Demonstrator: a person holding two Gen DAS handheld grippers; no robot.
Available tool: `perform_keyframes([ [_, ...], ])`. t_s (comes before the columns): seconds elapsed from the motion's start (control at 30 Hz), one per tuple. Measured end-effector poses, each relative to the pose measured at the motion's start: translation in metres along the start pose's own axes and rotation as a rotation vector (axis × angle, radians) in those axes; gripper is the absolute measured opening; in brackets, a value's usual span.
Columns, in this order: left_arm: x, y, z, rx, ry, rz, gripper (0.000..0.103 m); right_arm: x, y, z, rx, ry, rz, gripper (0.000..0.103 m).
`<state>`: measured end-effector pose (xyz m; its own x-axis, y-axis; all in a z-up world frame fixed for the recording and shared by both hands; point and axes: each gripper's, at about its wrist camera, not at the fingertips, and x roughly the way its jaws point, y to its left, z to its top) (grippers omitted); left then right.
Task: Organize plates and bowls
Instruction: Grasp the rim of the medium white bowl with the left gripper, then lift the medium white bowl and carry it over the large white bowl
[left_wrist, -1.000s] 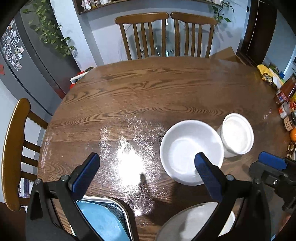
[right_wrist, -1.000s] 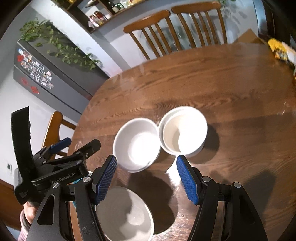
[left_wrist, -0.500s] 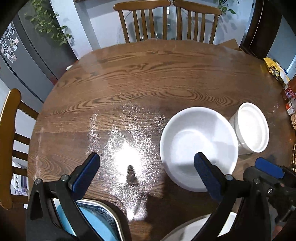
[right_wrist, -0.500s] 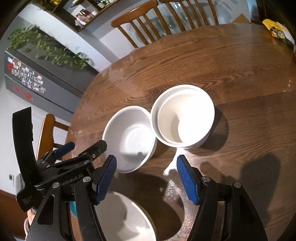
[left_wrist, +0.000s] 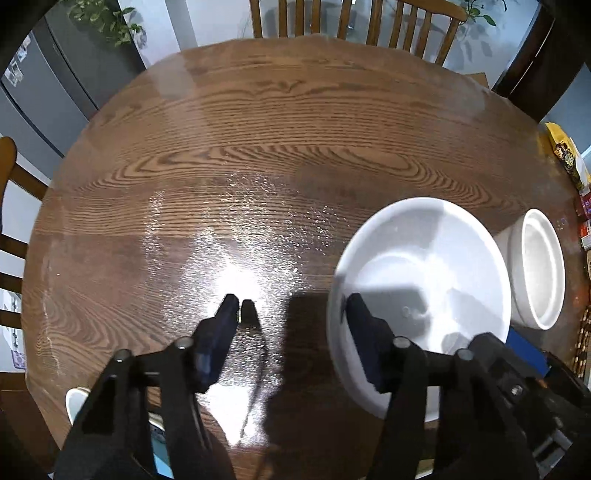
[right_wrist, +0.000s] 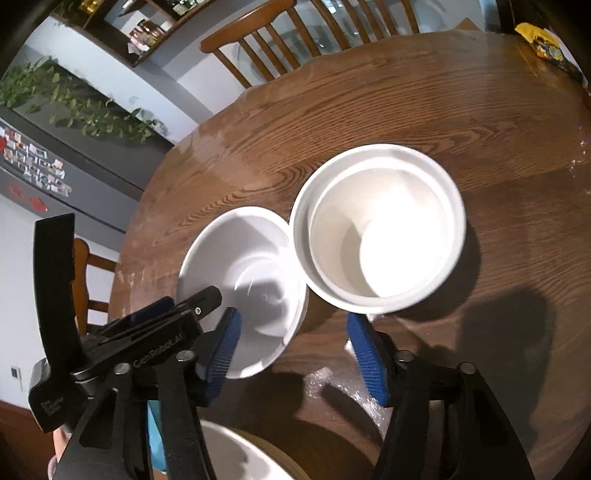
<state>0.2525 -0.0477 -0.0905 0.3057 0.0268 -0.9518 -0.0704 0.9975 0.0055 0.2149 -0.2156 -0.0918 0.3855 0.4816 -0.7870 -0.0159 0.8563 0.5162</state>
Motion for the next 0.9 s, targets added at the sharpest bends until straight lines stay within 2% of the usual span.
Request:
perform_keyframes([
  [0.03, 0.000, -0.002, 0.001, 0.010, 0.002, -0.004, 0.047, 0.002, -0.001, 0.000, 0.005, 0.006, 0.001, 0.054],
  [0.1, 0.000, -0.006, 0.003, 0.028, 0.000, -0.001, 0.037, 0.003, -0.001, 0.000, 0.003, 0.017, 0.013, 0.043],
  [0.13, 0.000, -0.008, 0.004, 0.039, -0.001, -0.001, 0.032, 0.003, -0.001, 0.000, -0.004, 0.017, 0.014, 0.042],
  [0.3, 0.004, -0.015, 0.003, 0.061, 0.016, -0.024, 0.017, 0.007, 0.005, 0.000, -0.033, 0.033, 0.023, 0.021],
  [0.57, 0.003, -0.017, 0.001, 0.069, 0.003, -0.012, 0.015, 0.007, 0.010, -0.001, -0.074, 0.026, 0.001, 0.017],
  [0.9, -0.046, -0.011, -0.018, 0.075, -0.120, 0.013, 0.015, -0.023, 0.028, -0.008, -0.146, -0.037, 0.021, 0.017],
])
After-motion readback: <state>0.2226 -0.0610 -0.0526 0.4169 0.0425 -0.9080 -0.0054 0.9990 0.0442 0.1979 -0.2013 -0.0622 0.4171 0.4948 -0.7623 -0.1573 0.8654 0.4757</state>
